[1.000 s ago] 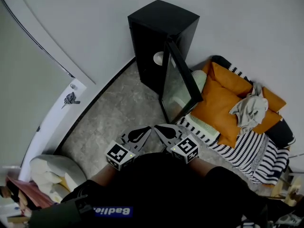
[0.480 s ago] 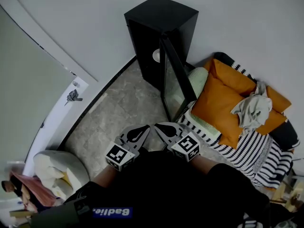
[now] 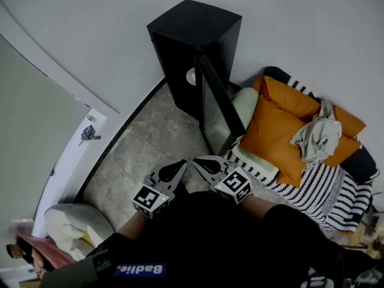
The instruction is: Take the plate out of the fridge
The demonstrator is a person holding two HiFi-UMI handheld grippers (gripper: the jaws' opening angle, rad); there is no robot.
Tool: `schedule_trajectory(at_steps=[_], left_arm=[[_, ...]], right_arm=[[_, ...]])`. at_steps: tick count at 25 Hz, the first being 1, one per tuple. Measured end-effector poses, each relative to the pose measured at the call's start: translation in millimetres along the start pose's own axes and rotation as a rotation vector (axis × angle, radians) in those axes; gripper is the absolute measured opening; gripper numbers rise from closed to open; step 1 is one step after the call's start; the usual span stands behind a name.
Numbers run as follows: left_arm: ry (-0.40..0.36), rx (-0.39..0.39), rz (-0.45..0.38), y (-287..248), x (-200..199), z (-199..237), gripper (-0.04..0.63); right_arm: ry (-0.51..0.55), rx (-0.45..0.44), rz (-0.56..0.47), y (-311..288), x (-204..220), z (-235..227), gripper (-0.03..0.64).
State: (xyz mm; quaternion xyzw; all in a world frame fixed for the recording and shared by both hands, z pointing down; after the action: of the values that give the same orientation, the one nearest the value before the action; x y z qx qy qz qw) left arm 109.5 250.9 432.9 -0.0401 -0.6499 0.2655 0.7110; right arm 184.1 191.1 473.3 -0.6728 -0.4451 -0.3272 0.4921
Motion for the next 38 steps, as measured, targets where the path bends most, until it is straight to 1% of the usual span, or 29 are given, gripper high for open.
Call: schedule_trajectory(at_steps=[5, 8, 12, 17, 21, 27, 31, 38], left_arm=[[-0.011, 0.044, -0.006, -9, -7, 33, 0.006], [-0.036, 0.079, 0.008, -13, -4, 60, 0.006], [-0.064, 0.108, 0.009, -14, -12, 102, 0.006], [-0.048, 0.149, 0.013, -17, -15, 157, 0.006], [-0.085, 0.171, 0.005, -16, -26, 195, 0.006], [-0.093, 0.209, -0.003, -13, -32, 243, 0.006], [-0.080, 0.216, -0.007, -17, -37, 265, 0.007], [-0.067, 0.229, 0.008, -38, -41, 273, 0.006]], right_arm=[[-0.005, 0.048, 0.008, -20, -13, -15, 0.011], [-0.030, 0.078, 0.012, -40, -21, -25, 0.011], [-0.056, 0.115, 0.023, -72, -35, -37, 0.011], [-0.095, 0.173, 0.036, -114, -53, -54, 0.011], [-0.113, 0.219, 0.036, -143, -69, -66, 0.011], [-0.144, 0.272, 0.022, -183, -91, -73, 0.011], [-0.136, 0.278, 0.020, -199, -103, -76, 0.011], [-0.145, 0.269, 0.017, -200, -108, -98, 0.011]])
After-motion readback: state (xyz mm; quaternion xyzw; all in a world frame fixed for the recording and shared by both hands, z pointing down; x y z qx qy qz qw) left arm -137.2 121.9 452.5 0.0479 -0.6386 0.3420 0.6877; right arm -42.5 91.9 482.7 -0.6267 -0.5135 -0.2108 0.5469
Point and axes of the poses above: the fingertips, and each gripper's own axes: y backward along the fingers, z to its left, x out of its underside, the point moved 5 cm from there along y, backward along the fingers, and after that the axes turned 8 degrees about z, right-handed, at the moved point
